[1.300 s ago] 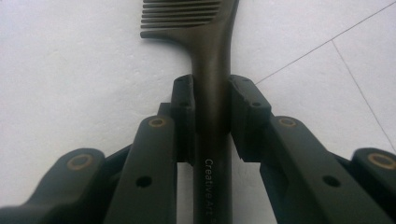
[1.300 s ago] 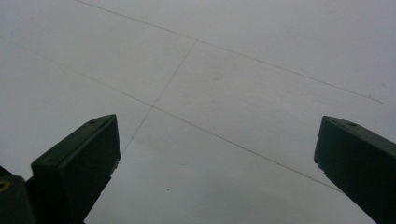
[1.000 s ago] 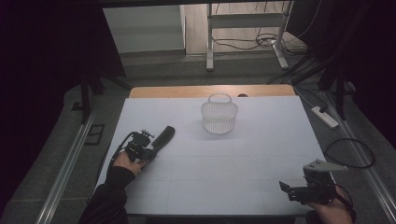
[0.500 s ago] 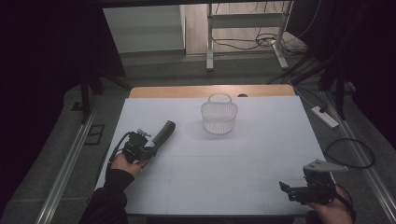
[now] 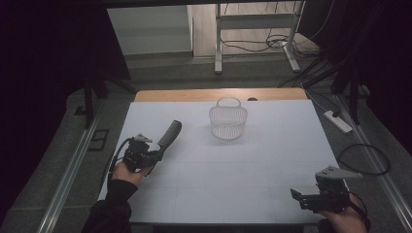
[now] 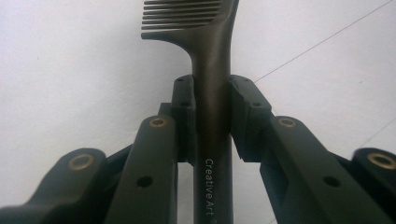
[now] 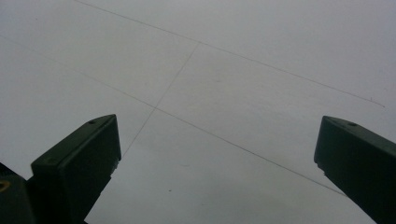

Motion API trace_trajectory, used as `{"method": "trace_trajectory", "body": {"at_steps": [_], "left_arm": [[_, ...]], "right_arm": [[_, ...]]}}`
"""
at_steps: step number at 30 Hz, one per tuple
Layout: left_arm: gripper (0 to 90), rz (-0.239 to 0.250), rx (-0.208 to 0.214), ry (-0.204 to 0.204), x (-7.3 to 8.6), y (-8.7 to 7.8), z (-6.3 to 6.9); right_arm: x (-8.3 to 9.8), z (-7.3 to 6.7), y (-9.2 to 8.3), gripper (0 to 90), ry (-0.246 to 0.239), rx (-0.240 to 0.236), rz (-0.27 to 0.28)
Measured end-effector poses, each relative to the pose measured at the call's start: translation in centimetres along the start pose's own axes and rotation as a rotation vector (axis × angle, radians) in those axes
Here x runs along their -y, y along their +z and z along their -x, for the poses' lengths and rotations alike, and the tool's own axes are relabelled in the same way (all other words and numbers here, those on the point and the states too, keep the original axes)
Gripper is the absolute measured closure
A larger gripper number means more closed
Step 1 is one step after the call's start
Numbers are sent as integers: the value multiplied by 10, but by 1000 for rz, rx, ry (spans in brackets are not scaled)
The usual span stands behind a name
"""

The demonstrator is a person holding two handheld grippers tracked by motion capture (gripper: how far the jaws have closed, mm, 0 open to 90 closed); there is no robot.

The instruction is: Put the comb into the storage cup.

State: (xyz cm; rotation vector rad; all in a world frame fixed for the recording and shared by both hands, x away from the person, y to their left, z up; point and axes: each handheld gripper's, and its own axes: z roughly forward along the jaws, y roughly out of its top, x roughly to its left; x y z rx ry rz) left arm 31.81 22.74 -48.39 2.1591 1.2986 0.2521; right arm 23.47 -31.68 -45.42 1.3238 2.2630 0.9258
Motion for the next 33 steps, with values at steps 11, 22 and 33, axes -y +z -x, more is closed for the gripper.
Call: {"method": "trace_trajectory", "body": {"at_steps": [11,22,33], "left_arm": [[723,91,19,-18,6,-15,4],[723,188,50,-21,12,-28,10],[723,264,81,-24,19,-40,18]], "right_arm": [[0,-1,0,5,-3,-1,1],[0,-1,0,5,-6,0,0],[0,-1,0,4,-9,1,0]]}}
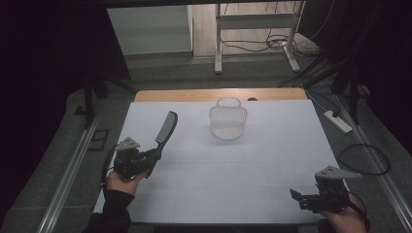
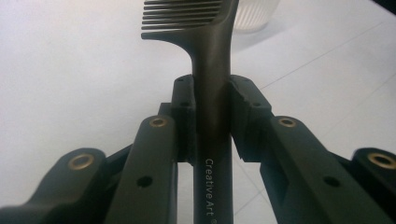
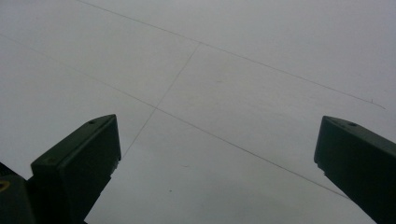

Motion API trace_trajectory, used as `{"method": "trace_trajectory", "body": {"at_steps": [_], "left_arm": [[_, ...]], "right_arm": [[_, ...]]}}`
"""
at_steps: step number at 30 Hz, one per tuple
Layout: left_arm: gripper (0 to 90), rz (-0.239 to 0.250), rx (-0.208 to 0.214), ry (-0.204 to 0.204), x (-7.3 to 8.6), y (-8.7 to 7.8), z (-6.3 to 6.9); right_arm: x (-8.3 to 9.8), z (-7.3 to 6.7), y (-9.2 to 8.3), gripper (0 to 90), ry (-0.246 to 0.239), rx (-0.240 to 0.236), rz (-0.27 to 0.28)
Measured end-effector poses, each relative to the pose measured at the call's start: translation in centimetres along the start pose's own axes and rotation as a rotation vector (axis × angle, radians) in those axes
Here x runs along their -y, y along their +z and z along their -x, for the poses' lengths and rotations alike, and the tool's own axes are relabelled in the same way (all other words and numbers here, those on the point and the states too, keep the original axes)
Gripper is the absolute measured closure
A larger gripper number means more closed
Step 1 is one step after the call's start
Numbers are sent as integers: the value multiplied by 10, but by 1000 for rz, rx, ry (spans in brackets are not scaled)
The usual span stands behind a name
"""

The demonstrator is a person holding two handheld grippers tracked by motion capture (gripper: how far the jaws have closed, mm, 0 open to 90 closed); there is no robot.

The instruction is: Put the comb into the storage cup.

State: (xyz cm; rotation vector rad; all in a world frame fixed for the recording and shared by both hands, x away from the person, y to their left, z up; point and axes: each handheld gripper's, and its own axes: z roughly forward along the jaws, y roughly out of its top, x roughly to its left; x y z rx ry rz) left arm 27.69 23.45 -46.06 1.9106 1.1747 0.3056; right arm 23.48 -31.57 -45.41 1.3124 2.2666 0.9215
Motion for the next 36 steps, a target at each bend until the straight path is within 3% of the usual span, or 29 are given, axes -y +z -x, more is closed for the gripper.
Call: {"method": "trace_trajectory", "body": {"at_steps": [14,22,36], "left_arm": [[723,58,31,15,7,-15,15],[722,82,47,44,13,-24,27],[722,108,42,67,22,-34,44]], "right_arm": [[0,0,0,0,1,3,6],[-1,0,0,0,-3,-3,11],[0,0,-2,0,-6,-13,27]]}}
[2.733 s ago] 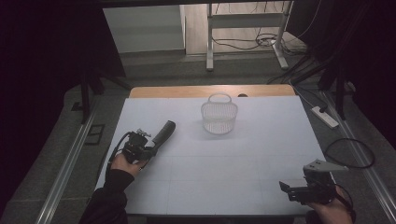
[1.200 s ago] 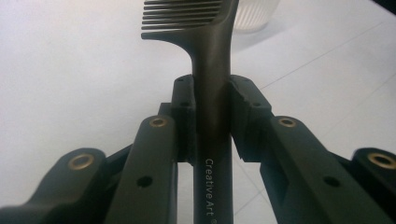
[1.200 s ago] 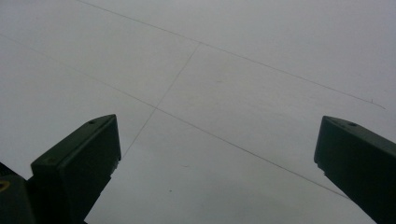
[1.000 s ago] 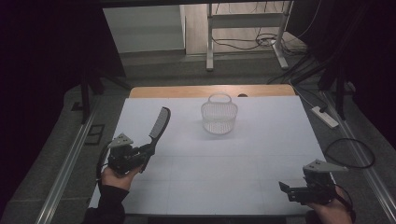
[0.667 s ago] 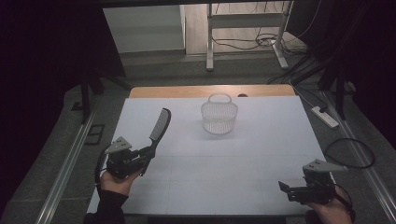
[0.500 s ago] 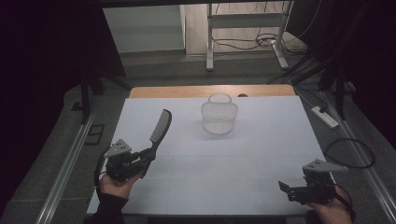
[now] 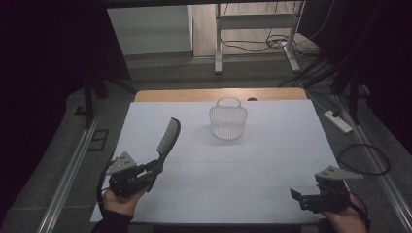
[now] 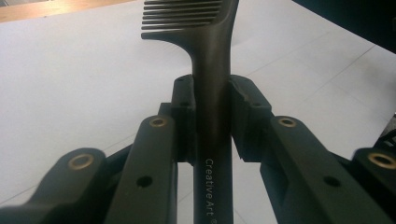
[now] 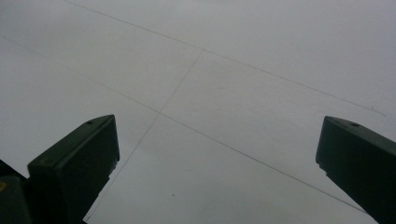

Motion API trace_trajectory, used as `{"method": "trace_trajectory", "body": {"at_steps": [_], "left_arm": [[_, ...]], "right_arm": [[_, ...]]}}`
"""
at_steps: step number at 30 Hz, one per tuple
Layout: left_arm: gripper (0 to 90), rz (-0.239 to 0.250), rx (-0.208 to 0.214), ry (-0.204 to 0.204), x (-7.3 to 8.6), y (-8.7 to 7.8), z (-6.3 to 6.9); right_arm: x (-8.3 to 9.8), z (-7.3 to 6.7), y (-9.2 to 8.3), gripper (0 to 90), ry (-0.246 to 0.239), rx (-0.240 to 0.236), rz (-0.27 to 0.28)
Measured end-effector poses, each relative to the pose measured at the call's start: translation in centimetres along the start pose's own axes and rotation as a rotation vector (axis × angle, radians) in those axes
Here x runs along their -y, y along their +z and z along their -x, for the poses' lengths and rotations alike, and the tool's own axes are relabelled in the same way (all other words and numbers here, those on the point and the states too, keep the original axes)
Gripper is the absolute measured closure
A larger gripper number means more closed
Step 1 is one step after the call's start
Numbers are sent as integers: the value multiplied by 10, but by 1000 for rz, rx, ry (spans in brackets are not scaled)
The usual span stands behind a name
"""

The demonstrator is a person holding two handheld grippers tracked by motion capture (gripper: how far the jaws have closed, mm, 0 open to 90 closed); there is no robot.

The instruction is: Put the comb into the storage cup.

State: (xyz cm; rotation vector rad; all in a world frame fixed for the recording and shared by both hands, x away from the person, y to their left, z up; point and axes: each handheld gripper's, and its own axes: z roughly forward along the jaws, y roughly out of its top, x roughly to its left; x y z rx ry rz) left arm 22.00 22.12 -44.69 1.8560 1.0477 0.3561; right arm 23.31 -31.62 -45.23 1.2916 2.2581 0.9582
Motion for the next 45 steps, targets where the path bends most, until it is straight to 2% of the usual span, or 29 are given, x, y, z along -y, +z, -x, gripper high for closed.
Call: {"method": "trace_trajectory", "body": {"at_steps": [9,16,20,28,35,41,45], "left_arm": [[722,-3,18,30,4,-2,16],[722,-12,33,39,3,1,17],[723,-3,61,32,2,4,14],[722,-19,68,47,0,10,18],[722,-31,76,63,-2,17,23],[722,-30,86,68,-3,21,25],[723,-30,88,72,-4,22,26]], "right_arm": [[0,-2,-1,0,-19,-5,8],[-3,-4,-3,0,-22,-42,38],[-9,-5,-5,0,-38,-71,79],[-18,-9,-5,0,-84,-119,105],[-27,-9,-6,0,-68,-162,141],[-35,-8,-5,0,-86,-185,171],[-43,-10,-5,0,-88,-199,168]]}}
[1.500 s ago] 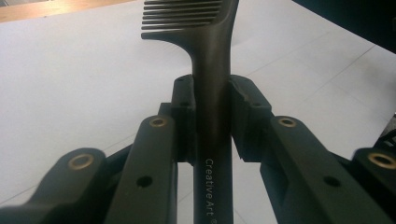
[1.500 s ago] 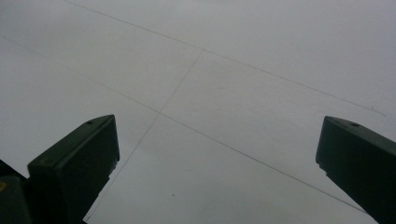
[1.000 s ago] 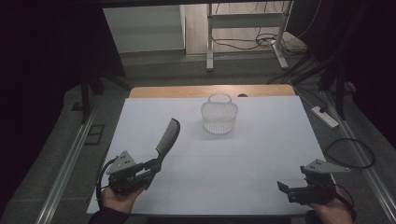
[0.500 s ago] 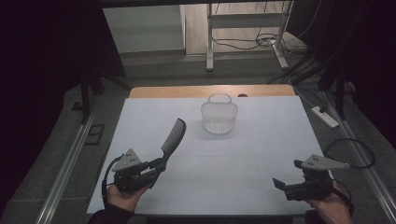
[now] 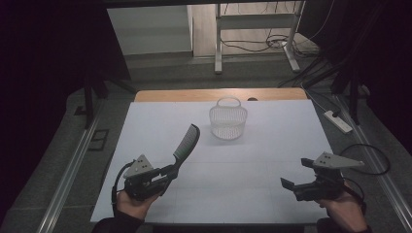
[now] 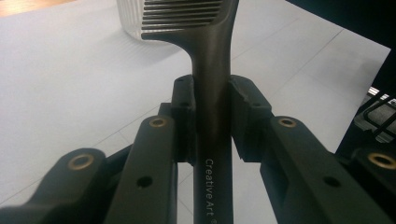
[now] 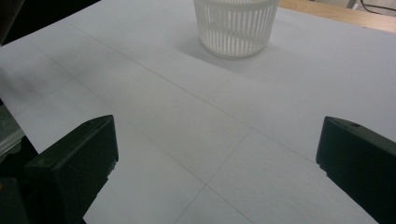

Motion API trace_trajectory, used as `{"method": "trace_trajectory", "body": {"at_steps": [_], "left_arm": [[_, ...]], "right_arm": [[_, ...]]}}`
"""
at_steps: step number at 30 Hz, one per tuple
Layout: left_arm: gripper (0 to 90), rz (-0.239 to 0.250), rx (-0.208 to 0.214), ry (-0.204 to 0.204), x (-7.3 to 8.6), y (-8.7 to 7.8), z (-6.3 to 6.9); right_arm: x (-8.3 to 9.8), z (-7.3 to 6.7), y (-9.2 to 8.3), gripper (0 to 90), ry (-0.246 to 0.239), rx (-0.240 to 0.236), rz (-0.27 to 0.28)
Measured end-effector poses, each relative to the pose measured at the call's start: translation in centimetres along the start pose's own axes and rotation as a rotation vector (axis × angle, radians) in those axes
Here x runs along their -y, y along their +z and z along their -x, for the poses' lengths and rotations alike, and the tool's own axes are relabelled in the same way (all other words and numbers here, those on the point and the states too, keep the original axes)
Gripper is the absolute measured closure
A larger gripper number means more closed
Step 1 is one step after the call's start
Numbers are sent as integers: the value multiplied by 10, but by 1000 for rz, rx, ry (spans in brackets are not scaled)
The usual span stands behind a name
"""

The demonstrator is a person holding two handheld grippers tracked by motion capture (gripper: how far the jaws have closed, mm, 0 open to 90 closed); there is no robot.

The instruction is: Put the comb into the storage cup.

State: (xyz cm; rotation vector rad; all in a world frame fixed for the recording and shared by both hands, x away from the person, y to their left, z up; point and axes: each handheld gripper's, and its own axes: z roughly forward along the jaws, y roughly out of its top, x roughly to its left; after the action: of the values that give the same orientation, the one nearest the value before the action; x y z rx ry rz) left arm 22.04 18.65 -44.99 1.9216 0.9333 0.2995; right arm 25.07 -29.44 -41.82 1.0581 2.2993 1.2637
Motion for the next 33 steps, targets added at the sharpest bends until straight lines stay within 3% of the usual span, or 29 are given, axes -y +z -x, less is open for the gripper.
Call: {"method": "trace_trajectory", "body": {"at_steps": [17,21,24,33], "left_arm": [[722,-32,1,30,-4,12,6],[722,-47,3,38,-5,16,7],[723,-70,3,57,-7,21,9],[723,-109,10,78,-9,32,13]], "right_arm": [[-18,0,12,0,58,-80,5],[-25,-2,20,0,115,-149,19],[-29,-6,25,0,97,-142,4],[-34,-7,37,0,117,-172,-9]]}}
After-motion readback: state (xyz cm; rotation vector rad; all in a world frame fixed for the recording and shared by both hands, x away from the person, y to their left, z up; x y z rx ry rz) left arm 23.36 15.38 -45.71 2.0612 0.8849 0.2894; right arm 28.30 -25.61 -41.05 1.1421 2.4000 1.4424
